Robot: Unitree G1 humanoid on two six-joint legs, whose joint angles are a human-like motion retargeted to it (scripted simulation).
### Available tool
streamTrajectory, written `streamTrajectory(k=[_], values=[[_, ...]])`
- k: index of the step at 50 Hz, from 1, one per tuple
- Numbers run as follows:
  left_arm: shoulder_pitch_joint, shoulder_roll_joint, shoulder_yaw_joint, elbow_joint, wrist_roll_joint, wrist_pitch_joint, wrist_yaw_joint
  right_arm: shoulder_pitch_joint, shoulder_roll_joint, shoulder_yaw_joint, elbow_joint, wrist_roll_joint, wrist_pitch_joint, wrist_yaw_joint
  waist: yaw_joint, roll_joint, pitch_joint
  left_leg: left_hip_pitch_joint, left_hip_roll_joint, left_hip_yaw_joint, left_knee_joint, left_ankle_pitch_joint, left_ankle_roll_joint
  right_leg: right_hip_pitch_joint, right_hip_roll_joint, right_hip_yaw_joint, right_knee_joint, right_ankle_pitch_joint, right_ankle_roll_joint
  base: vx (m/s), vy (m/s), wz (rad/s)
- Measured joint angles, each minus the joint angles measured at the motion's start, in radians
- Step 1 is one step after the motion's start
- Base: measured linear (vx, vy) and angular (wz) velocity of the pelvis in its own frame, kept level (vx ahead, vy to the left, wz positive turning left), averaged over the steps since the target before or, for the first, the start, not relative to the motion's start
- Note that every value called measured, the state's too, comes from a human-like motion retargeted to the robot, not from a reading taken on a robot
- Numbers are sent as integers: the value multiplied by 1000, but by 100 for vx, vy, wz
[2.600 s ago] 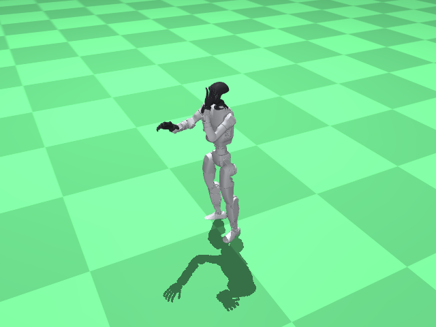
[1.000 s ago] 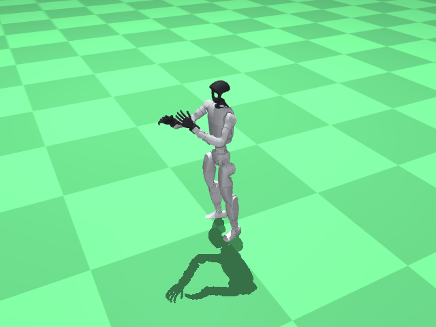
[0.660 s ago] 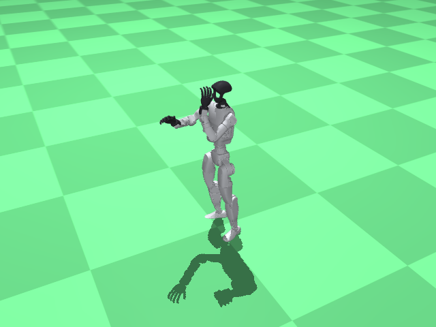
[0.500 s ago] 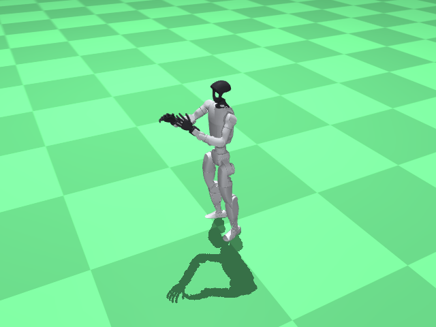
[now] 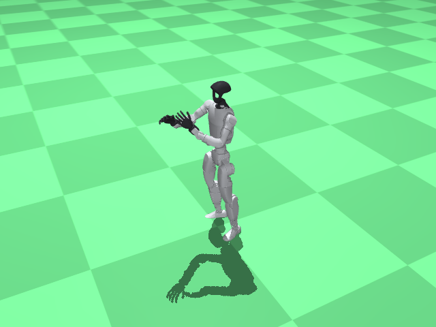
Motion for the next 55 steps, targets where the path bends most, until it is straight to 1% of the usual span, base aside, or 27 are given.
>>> streamTrajectory(k=[2, 4, 5, 7, 9, 12, 16, 17, 18, 20, 23, 25, 27, 29, 31, 33, 37, 39, 41, 43, 44, 46, 48, 50, 52, 55], values=[[38, 7, -41, 101, 20, 0, -3, -3, -6, 4, -6, -9, -12, -11, -5, -1, -2, 0, -1, -1, 0, -1, 0, 0, -1, -1, 1, -2, 0, 0, 0, 0], [47, -3, -26, 91, 73, -27, 67, -1, -14, -1, -15, -24, -25, -22, -11, -2, -4, -1, -1, -3, -1, -1, -1, 0, -2, -3, 2, -3, -2, 0, 0, 0], [43, -12, -1, 55, 100, -41, 102, 2, -19, -5, -20, -31, -29, -21, -13, -2, -6, -2, -1, -5, -1, -1, -3, 0, -2, -4, 2, -3, -4, 0, 0, 0], [-14, -26, 73, -52, 149, -47, 113, 14, -26, -11, -24, -43, -24, 2, -15, -3, -14, -4, 0, -8, 0, -2, -7, 1, -1, -8, 1, -3, -5, 0, 0, 0], [-111, -31, 141, -153, 202, -42, 129, 22, -28, -14, -17, -51, -13, 25, -17, -2, -23, -6, 1, -9, 0, -3, -12, 1, 0, -10, -1, -2, -7, 0, 0, 0], [-269, -44, 212, -284, 292, -24, 204, 21, -20, -16, 4, -67, 3, 51, -21, 2, -33, -9, 2, -9, 1, -4, -16, 0, 2, -9, -3, -1, -8, 0, 0, 0], [-388, -65, 228, -382, 358, 13, 302, 10, -6, -6, 16, -60, 17, 51, -25, 9, -38, -8, 4, -5, 2, -6, -16, -2, 4, -3, -5, 2, -12, 0, 0, 0], [-374, -62, 228, -387, 355, 9, 313, 7, -5, -7, 14, -58, 14, 44, -24, 11, -36, -7, 4, -4, 2, -6, -16, -2, 4, -2, -5, 2, -11, 0, 0, 0], [-316, -67, 221, -389, 346, -15, 306, 3, -2, -13, 11, -74, 4, 40, -23, 16, -31, -6, 3, 0, 2, -8, -15, -2, 3, 2, -4, 2, -7, 0, 0, 0], [-194, -30, 196, -338, 256, -36, 261, -3, -2, -14, 4, -53, -3, 22, -23, 22, -27, -1, 0, 3, 0, -8, -10, -2, 1, 4, -2, 0, -4, 0, 0, 0], [-25, 26, 102, -111, 133, 7, 96, -6, -1, -13, -4, -27, 0, 17, -25, 23, -27, 1, -3, 4, -1, -8, -3, -2, -3, 5, 0, -3, -3, 0, 0, 0], [40, 44, 26, 60, 123, 45, 28, -6, -1, -13, -8, -24, 0, 8, -29, 22, -29, 0, -5, 3, -1, -8, 0, -2, -5, 4, 2, -6, -3, 0, 0, 0], [76, 41, -11, 119, 139, 39, 39, -1, -6, -9, -16, -27, -11, -5, -32, 20, -32, -1, -6, 1, -1, -8, 0, -2, -6, 2, 2, -7, -5, 0, 0, 0], [78, 25, 7, 70, 158, 7, 77, 8, -14, -7, -22, -32, -21, -10, -32, 18, -35, -3, -6, -1, -1, -8, -3, -2, -7, 0, 1, -7, -7, 0, 0, 0], [30, 11, 63, -37, 198, -8, 90, 21, -22, -8, -21, -37, -20, 6, -29, 16, -41, -5, -5, -4, 1, -8, -7, -1, -6, -3, 1, -7, -9, 0, 0, 0], [-65, 5, 128, -145, 263, -3, 105, 31, -25, -10, -9, -49, -10, 32, -25, 14, -48, -6, -4, -6, 2, -9, -11, -1, -6, -5, 0, -6, -9, 0, 0, 0], [-280, -17, 222, -304, 415, 25, 210, 30, -17, -14, 14, -89, 2, 70, -21, 15, -54, -7, -2, -6, 4, -11, -17, 0, -3, -5, -1, -5, -10, 0, 0, 0], [-335, -41, 237, -347, 469, 37, 269, 24, -9, -15, 13, -106, -1, 68, -21, 17, -52, -6, -1, -5, 5, -11, -18, 1, -2, -3, -1, -3, -9, 0, 0, 0], [-329, -62, 230, -358, 495, 34, 322, 17, -2, -12, 7, -113, -10, 49, -20, 19, -47, -4, -1, -2, 5, -12, -17, 1, -1, 0, -2, -2, -8, 0, 0, 0], [-261, -59, 218, -329, 469, 19, 335, 10, 1, -11, -1, -103, -19, 27, -17, 21, -40, -2, -1, 0, 5, -12, -15, 2, -1, 3, -2, -2, -7, 0, 0, 0], [-209, -51, 207, -292, 424, 11, 307, 5, 1, -9, -5, -93, -19, 21, -17, 22, -37, 0, -2, 2, 4, -12, -12, 2, -2, 4, -2, -2, -6, 0, 0, 0], [-92, -43, 165, -177, 288, 10, 202, -6, 4, -4, -10, -71, -9, 19, -18, 22, -30, 2, -4, 3, 2, -11, -7, 3, -3, 5, -3, -3, -6, 0, 0, 0], [10, -48, 108, -15, 130, 42, 74, -13, 6, -1, -17, -47, 9, 24, -19, 20, -25, 3, -5, 5, 1, -9, -3, 4, -5, 6, -5, -3, -6, 0, 0, 0], [73, -60, 67, 120, 32, 72, 4, -16, 3, -1, -27, -32, 19, 26, -20, 18, -21, 3, -7, 5, 0, -8, 0, 4, -6, 5, -7, -2, -5, 0, 0, 0], [101, -66, 65, 111, 29, 53, 29, -10, -3, -1, -37, -31, 11, 15, -20, 18, -21, 1, -7, 5, 0, -7, -1, 4, -5, 6, -10, -1, -6, 0, 0, 0], [44, -67, 120, -57, 101, 11, 50, 13, -13, -7, -42, -33, 3, 30, -15, 17, -28, -2, -6, 4, 1, -7, -6, 3, -3, 5, -14, 2, -7, 0, 0, 0]])
